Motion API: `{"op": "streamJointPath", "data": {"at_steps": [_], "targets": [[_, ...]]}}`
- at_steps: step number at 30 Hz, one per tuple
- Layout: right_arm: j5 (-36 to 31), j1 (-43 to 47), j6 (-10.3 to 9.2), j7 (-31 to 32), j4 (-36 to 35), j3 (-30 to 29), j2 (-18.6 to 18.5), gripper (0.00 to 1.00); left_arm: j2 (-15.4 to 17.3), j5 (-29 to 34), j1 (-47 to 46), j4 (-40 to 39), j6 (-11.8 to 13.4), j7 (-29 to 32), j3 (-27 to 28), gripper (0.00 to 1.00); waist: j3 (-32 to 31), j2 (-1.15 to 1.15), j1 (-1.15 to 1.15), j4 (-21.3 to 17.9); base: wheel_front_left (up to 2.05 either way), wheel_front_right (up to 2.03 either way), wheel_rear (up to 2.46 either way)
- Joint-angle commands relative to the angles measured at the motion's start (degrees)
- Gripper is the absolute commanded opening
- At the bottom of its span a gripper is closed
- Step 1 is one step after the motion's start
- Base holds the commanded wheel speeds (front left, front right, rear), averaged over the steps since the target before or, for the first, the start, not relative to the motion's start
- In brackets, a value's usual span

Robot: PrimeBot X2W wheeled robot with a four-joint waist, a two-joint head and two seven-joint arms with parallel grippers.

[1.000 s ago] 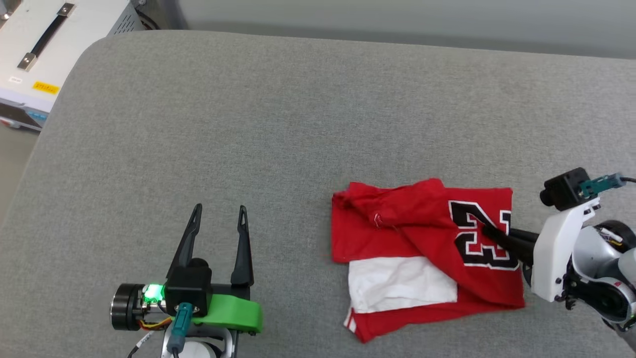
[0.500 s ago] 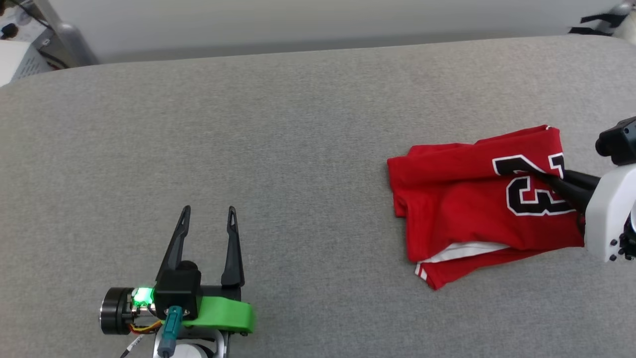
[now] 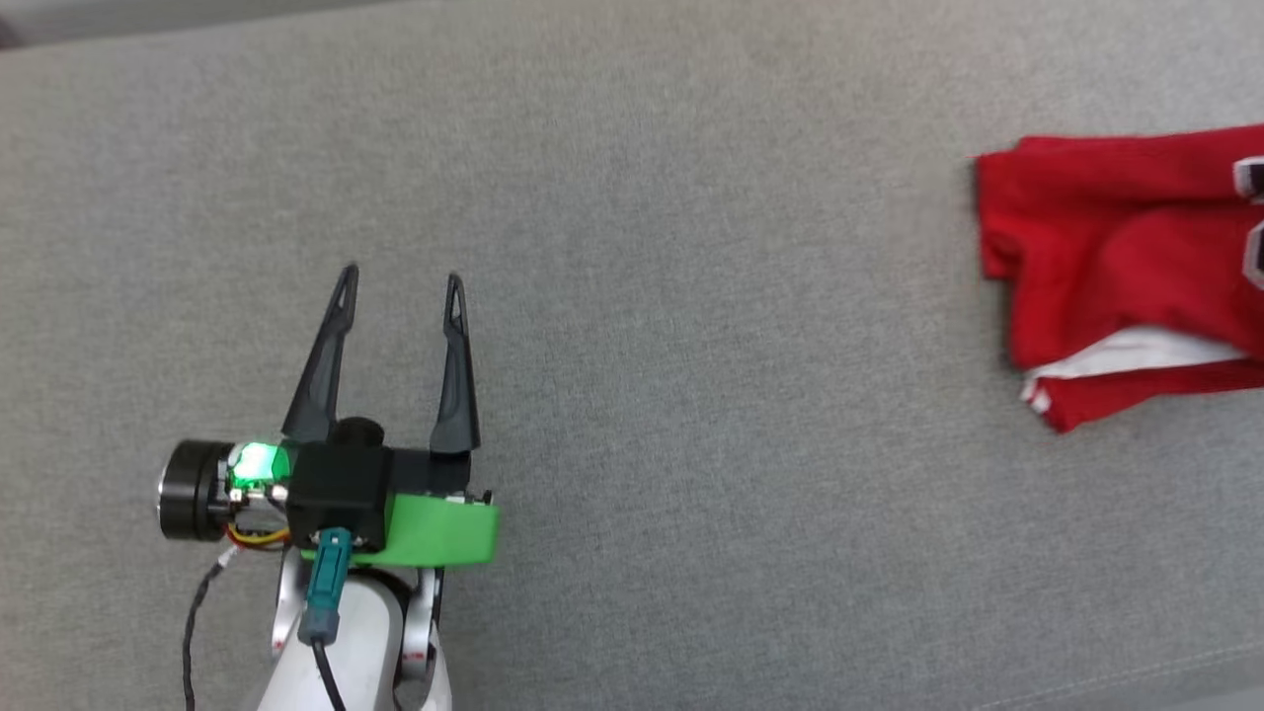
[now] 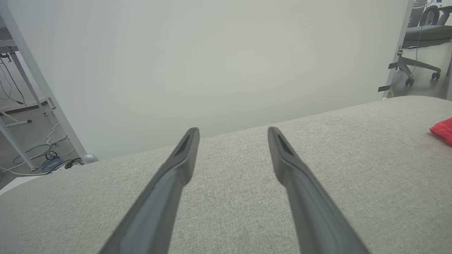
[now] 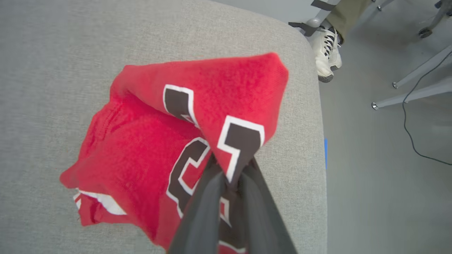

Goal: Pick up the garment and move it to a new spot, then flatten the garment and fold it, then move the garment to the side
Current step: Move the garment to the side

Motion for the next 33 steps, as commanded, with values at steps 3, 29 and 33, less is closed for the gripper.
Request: {"op": "streamJointPath", "data": {"at_steps": [3,29,33], "targets": [[-0.15,-3.45,-0.04,-0.91,5.22,-1.01,-1.54,0.0,0.9,0.65,-2.79,-1.47,1.26,-0.34,-0.67,1.0,9.44,-0.01,0.0,2.24,0.0,0.0,0.0],[-5.57,-12.99,-0.04,-14.04,33.78,-2.58,1.9,1.0,3.18,-1.9,-3.75,-2.52,7.42,-0.34,-5.27,1.0,7.09,-0.01,0.0,4.81,0.0,0.0,0.0],[-6.52,-12.03,-0.04,-24.12,32.93,-4.0,2.96,1.0,3.2,-2.94,-0.68,-2.04,7.84,-0.34,-4.95,1.0,2.25,-0.01,0.0,4.62,0.0,0.0,0.0]]}}
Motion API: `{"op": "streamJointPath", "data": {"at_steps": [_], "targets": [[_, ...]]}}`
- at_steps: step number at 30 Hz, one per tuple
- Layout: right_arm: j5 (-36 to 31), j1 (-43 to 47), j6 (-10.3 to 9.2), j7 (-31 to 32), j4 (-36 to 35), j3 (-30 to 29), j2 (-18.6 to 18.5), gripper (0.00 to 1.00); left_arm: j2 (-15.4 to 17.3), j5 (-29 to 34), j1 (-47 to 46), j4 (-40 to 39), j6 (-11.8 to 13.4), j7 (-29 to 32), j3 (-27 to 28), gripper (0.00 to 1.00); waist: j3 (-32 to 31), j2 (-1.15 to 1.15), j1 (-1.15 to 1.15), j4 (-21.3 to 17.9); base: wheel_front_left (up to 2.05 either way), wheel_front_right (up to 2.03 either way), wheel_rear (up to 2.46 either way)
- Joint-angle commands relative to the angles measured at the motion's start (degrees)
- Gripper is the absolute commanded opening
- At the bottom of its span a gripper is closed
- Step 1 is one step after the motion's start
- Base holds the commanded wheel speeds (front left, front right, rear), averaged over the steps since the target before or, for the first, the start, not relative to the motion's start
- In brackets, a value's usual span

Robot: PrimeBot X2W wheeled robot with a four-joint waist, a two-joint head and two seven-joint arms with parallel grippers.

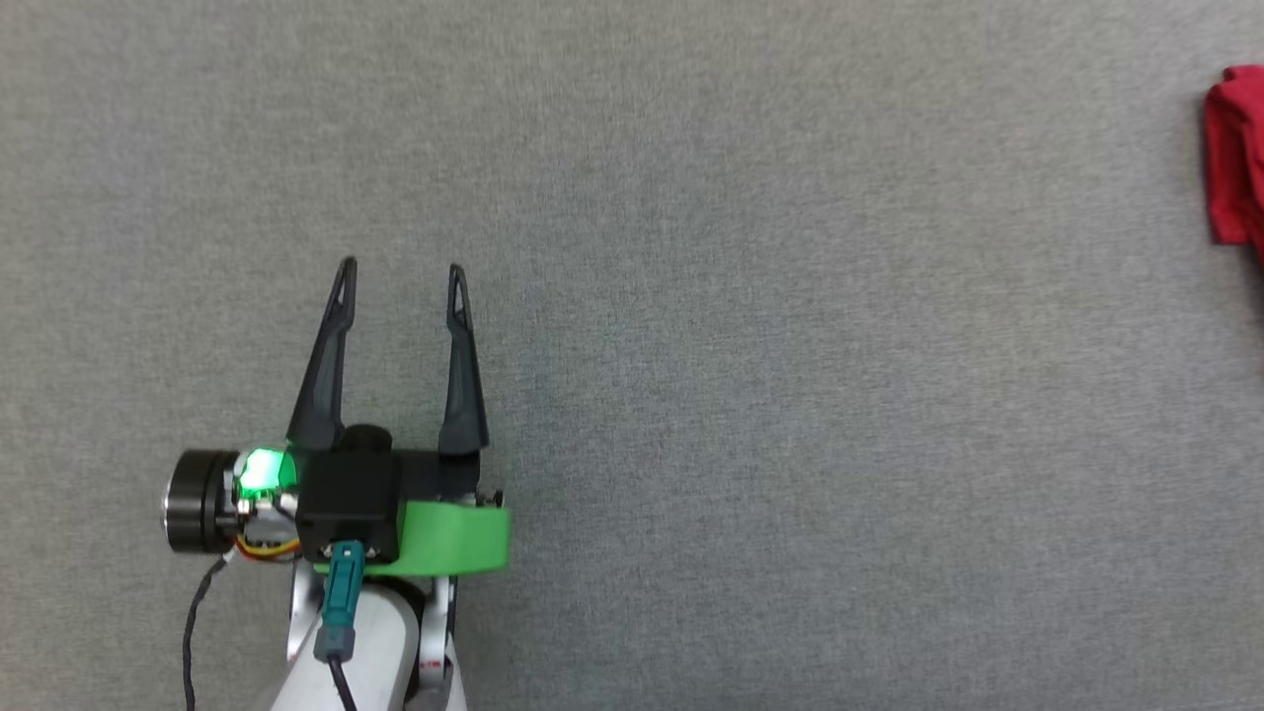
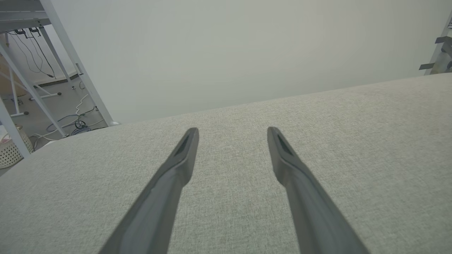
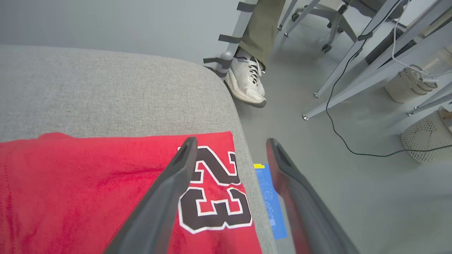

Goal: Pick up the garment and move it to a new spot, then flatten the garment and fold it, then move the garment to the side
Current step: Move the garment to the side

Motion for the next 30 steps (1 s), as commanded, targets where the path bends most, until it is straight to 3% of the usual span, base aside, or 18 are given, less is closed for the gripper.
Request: {"op": "streamJointPath", "data": {"at_steps": [1,4,7,10,14,17,22,30], "targets": [[-0.98,1.01,-0.04,-3.54,-0.35,-0.68,0.46,1.0,0.21,-0.72,1.34,0.26,0.5,-0.34,0.28,1.0,-6.32,0.0,0.0,-0.61,0.0,0.0,0.0],[-2.86,1.71,-0.04,-8.89,-1.04,-2.9,1.92,1.0,0.18,-1.36,3.56,0.67,0.36,-0.34,0.64,1.0,-9.2,0.0,0.0,-0.6,0.0,0.0,0.0],[-4.32,2.45,-0.04,-10.04,-3.81,-6.91,4.87,1.0,0.09,-1.84,5.21,0.98,0.21,-0.34,1.28,1.0,-11.39,0.0,0.0,-0.4,0.0,0.0,0.0],[-8.71,4.97,-0.04,-10.12,-11.25,-14.15,8.7,1.0,-0.08,-2.3,6.47,1.38,-0.1,-0.34,2.14,1.0,-13.24,0.0,0.0,0.01,0.0,0.0,0.0],[-17.6,12.62,-0.04,-10.14,-22.64,-24.67,16.34,1.0,-0.54,-2.84,7.62,2.03,-1.07,-0.34,2.94,1.0,-15.53,0.0,0.0,1.14,0.0,0.0,0.0],[-23.37,18.87,-0.04,-10.14,-31.26,-29.09,22.7,1.0,-0.99,-3.21,8.53,2.51,-1.72,-0.34,3.64,1.0,-17.07,0.0,0.0,2.09,0.0,0.0,0.0],[-29.47,27.75,-0.04,-10.15,-42.04,-30.45,30.89,1.0,-1.81,-3.54,10.09,3.3,-2.92,-0.34,4.94,1.0,-19.07,0.0,0.0,3.45,0.0,0.0,0.0],[-31.85,38.57,-0.04,-10.15,-47.0,-27.25,39.2,1.0,-3.45,-3.76,11.67,4.93,-4.75,-0.34,6.84,1.0,-22.13,0.0,0.0,5.09,0.0,0.0,0.0]]}}
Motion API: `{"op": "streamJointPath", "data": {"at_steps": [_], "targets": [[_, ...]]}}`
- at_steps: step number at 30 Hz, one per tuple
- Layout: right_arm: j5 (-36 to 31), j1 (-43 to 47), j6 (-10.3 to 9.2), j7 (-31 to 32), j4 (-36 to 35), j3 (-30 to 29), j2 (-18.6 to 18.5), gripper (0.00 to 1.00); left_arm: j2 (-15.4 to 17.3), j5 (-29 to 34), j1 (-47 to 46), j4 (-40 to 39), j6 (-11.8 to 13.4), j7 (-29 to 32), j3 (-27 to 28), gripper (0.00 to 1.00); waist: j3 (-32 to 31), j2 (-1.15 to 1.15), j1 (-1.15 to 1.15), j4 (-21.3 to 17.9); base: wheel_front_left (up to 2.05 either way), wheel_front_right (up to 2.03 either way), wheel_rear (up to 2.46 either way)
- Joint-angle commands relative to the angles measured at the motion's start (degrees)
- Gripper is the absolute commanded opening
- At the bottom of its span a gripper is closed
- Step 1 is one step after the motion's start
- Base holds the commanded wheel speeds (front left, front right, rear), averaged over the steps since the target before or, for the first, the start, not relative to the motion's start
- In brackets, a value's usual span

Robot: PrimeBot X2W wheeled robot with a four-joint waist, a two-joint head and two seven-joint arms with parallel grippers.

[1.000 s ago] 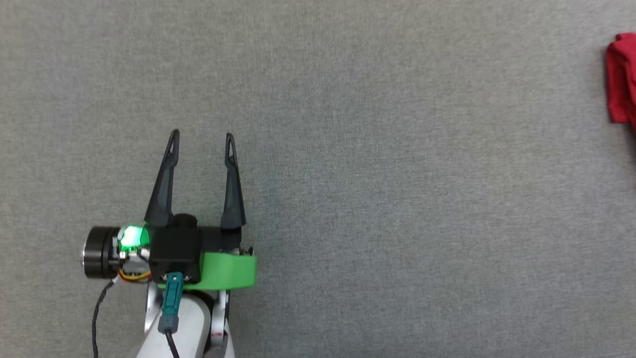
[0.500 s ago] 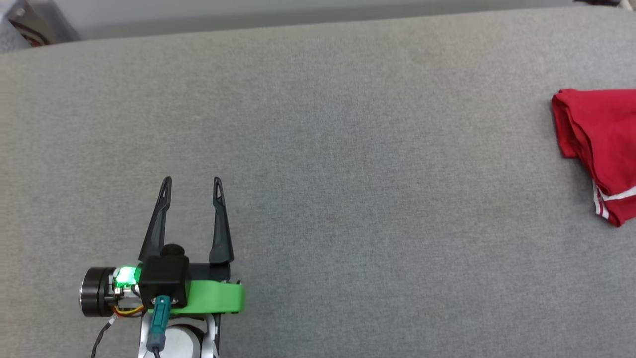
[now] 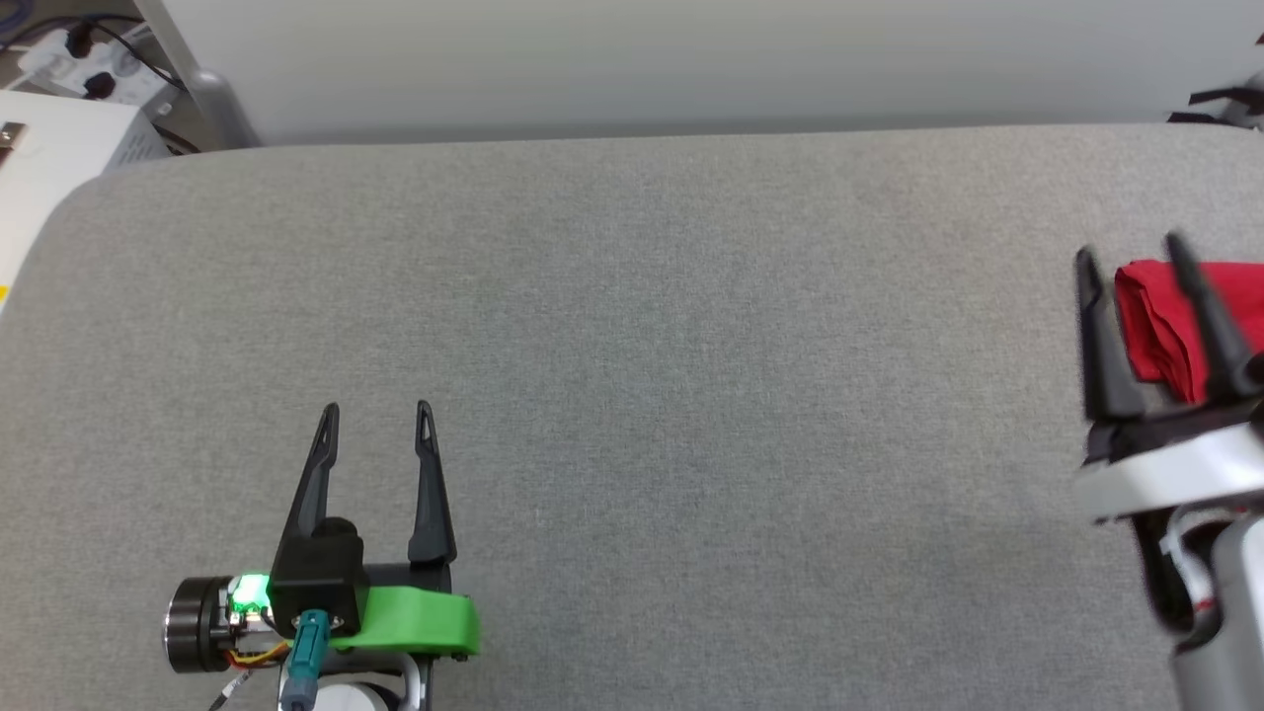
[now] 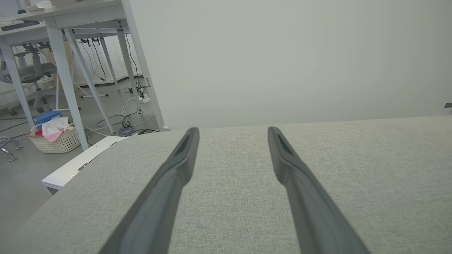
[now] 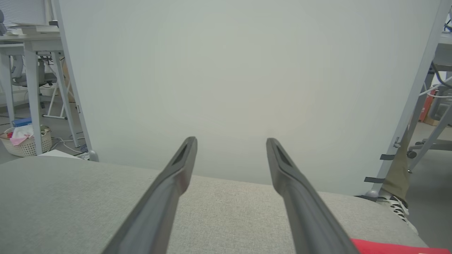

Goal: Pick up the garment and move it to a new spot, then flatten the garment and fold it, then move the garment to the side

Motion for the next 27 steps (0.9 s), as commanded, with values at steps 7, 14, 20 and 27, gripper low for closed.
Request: {"op": "streamJointPath", "data": {"at_steps": [7,14,20,27], "targets": [[-0.65,8.84,-0.04,-0.26,-0.44,1.06,5.3,1.0,-0.99,-0.03,2.57,1.47,-1.87,-0.34,1.14,1.0,-3.83,0.0,0.0,1.84,0.0,0.0,0.0],[-2.64,16.33,-0.04,-0.26,-3.17,-1.64,8.32,1.0,-1.49,-0.02,4.98,2.45,-3.03,-0.34,2.59,1.0,-6.09,0.0,0.0,2.21,0.0,0.0,0.0],[-5.3,20.41,-0.04,-0.26,-6.54,-2.21,9.27,1.0,-1.8,0.3,6.19,2.94,-4.0,-0.34,3.33,1.0,-6.98,0.0,0.0,2.34,0.0,0.0,0.0],[-5.34,22.7,-0.04,-0.26,-7.75,-2.92,10.76,1.0,-2.19,0.48,7.03,3.19,-5.21,-0.34,3.78,1.0,-7.42,0.0,0.0,2.44,0.0,0.0,0.0]]}}
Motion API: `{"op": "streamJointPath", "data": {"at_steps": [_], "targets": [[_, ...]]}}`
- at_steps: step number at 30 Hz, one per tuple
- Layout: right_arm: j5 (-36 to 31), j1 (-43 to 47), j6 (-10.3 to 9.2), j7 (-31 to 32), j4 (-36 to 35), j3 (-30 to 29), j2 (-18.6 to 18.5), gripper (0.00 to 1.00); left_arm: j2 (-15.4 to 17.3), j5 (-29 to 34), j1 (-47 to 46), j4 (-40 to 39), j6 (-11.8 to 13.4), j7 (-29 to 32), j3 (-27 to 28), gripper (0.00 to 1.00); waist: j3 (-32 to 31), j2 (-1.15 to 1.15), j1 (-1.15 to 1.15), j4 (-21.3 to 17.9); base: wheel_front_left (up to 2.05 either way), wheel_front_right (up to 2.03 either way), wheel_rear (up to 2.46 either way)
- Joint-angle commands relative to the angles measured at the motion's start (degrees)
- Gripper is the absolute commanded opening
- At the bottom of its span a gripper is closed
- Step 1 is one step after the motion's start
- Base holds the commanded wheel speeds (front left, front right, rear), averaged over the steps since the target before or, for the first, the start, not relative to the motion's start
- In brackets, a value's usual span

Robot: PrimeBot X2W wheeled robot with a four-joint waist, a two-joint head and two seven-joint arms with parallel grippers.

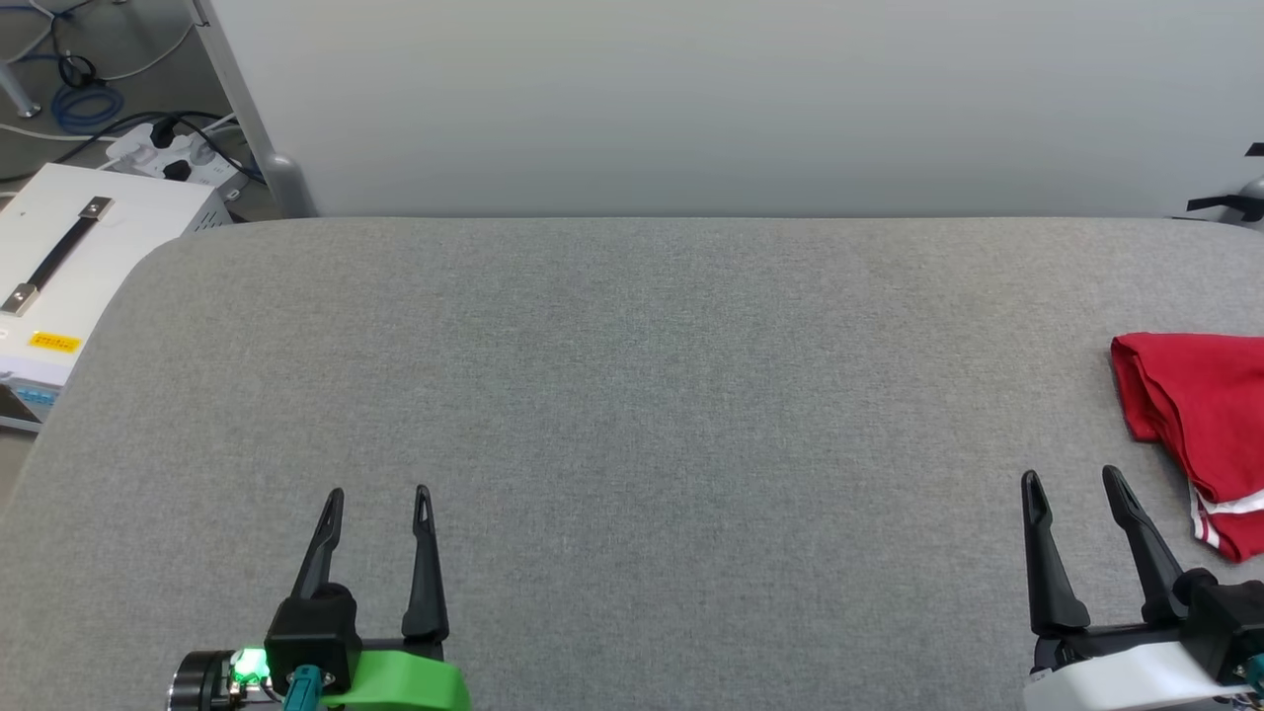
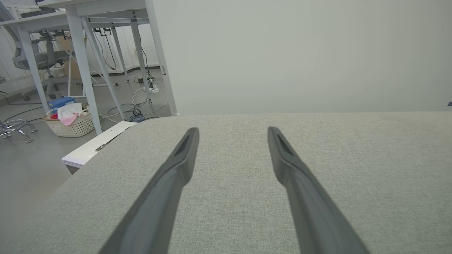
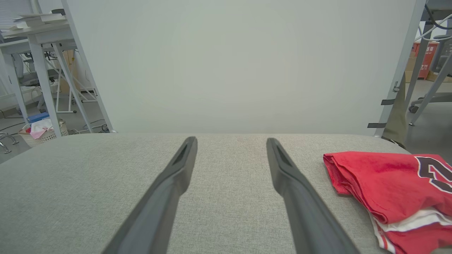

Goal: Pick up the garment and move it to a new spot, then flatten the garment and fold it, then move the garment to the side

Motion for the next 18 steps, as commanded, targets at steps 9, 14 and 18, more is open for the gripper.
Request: {"op": "streamJointPath", "data": {"at_steps": [9,14,18], "targets": [[-0.78,0.54,0.0,0.0,-0.57,-0.63,0.56,0.0,-0.4,0.02,0.32,0.01,-1.09,0.0,0.38,0.0,0.25,0.0,0.01,0.08,0.0,0.0,0.0],[-0.79,0.49,0.0,0.1,-0.51,-0.58,0.57,0.0,-0.37,0.03,0.3,0.02,-1.13,0.15,0.36,0.0,0.27,0.0,0.01,0.08,0.0,0.0,0.0],[-1.23,0.11,0.0,0.8,-0.29,-0.49,0.64,0.0,-0.47,0.19,0.0,0.02,-1.39,0.83,0.62,0.0,0.23,0.0,0.01,0.0,0.0,0.0,0.0]]}}
